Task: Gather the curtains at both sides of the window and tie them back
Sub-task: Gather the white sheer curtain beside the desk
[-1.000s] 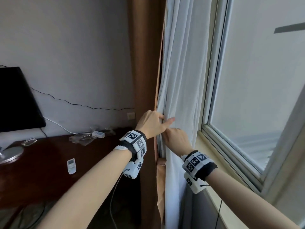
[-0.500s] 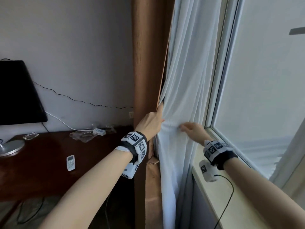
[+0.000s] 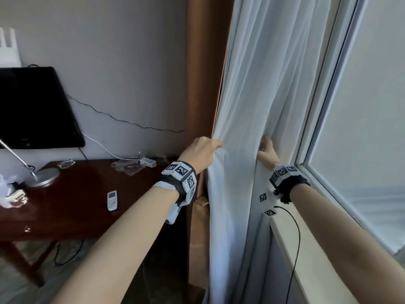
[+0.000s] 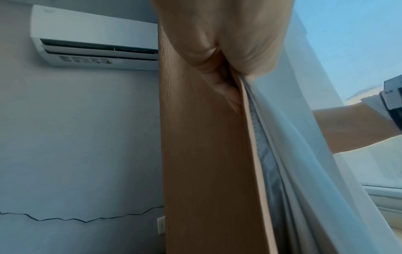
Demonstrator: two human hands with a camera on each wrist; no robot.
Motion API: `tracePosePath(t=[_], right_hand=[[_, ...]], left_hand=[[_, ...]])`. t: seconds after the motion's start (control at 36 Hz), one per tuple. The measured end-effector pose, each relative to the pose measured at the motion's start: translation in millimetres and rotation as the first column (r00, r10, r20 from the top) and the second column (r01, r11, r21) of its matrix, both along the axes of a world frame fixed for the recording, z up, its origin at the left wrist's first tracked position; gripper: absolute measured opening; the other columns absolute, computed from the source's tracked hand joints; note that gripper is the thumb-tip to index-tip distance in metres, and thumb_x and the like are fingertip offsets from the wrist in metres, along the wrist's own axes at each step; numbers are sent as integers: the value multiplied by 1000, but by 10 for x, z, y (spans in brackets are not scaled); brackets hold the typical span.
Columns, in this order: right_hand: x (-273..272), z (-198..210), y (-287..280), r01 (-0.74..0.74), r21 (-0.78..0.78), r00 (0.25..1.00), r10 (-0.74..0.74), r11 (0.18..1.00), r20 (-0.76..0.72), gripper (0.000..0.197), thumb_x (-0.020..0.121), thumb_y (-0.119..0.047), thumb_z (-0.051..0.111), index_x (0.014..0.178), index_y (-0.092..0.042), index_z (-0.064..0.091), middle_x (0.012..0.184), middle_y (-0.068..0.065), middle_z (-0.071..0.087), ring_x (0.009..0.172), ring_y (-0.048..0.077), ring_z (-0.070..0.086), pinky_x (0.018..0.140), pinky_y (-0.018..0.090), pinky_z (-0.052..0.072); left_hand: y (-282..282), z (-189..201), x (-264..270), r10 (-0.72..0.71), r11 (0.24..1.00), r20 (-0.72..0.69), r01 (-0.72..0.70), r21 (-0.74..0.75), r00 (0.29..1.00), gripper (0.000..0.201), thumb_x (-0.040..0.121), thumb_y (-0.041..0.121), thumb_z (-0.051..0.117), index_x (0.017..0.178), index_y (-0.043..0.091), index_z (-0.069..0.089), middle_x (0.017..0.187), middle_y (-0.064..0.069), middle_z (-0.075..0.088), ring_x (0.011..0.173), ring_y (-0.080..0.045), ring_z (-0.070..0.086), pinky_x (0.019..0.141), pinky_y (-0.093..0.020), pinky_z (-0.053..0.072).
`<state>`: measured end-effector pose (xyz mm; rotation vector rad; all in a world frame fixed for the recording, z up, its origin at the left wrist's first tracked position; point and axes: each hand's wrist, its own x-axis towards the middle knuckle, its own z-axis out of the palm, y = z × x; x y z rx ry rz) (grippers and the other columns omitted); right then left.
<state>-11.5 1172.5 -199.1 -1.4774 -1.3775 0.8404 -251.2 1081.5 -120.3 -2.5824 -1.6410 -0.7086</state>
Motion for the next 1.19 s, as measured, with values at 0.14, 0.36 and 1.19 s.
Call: tracePosePath(t=[0.14,0.36,1.19], right_hand=[[-128,8,168,74,-23,996,-75,997,-39,101,76,-33,75,151,-21,8,146,8,39,131,29,44,108,44,39],[-201,-69,696,-79,3,984,77,997,164,86,66,-43,73,138,-12,39,121,2,57,112,18,54,92,36,47],[57,-2,-988,30,368,724,-274,929,633,38,97,-31,51,69,-8,40,50,1,42,50,30,48,52,30,31]], left_hand=[[61,-21,-21,-15,999,18,16,-35,1000,47,89,-10,43,121,16,65,119,-13,65,111,-30,61,94,-38,51],[31,-41,38,-31,998,30,32,-56,999,51,85,-12,40,119,16,65,119,-13,64,112,-30,60,93,-43,51],[186,-30,6,168,984,77,-172,44,983,40,81,-10,37,107,8,61,111,-20,60,100,-40,58,81,-45,50]])
